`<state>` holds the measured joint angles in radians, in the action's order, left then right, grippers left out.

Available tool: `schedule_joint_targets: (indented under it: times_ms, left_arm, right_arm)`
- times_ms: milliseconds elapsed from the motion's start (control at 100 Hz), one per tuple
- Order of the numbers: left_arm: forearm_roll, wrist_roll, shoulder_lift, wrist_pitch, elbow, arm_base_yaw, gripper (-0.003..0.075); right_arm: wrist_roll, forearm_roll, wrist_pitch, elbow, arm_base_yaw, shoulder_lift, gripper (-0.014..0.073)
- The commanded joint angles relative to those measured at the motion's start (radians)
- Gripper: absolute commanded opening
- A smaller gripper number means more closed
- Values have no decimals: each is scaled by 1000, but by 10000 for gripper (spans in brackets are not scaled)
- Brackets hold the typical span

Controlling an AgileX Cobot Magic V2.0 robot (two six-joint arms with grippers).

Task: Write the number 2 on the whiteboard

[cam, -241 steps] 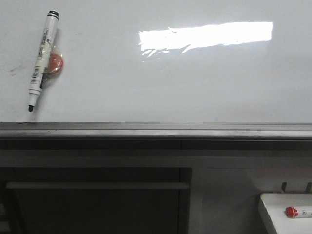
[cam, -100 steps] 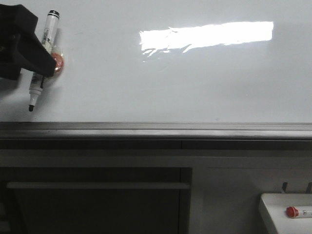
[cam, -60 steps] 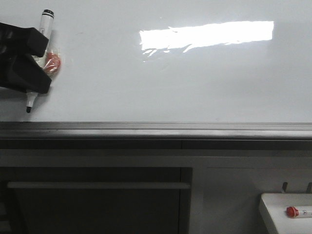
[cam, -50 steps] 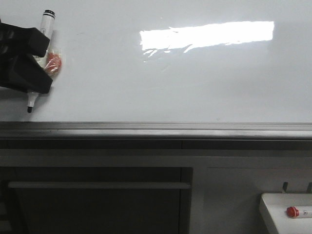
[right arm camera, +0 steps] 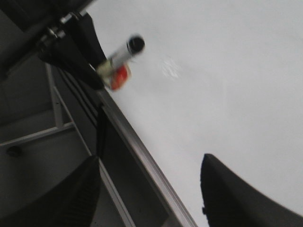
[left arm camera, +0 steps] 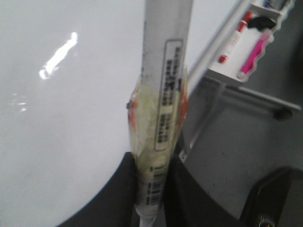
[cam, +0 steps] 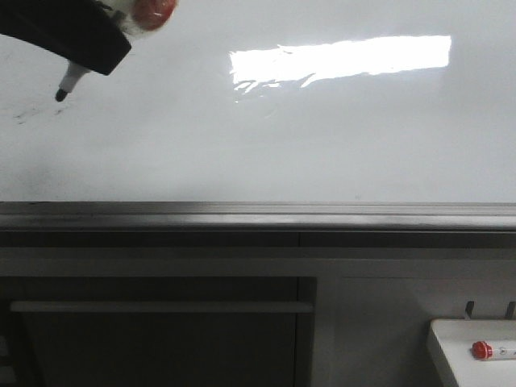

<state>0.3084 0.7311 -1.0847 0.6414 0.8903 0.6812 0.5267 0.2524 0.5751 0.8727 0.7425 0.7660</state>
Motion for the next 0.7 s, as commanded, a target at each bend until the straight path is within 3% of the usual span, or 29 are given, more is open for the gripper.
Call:
schedule_joint_targets:
  times_ms: [0, 370, 690]
  left_arm:
    - [-13, 81, 28, 64, 62, 39, -20]
    - [-25, 156, 52, 130, 69, 90, -20]
    - [-25, 156, 55, 133, 69, 90, -20]
  right_arm:
    - [24, 1, -47, 107, 74, 69, 412]
    - [29, -18, -29, 260, 251, 330, 412]
    - [29, 2, -44, 260, 262, 434, 404]
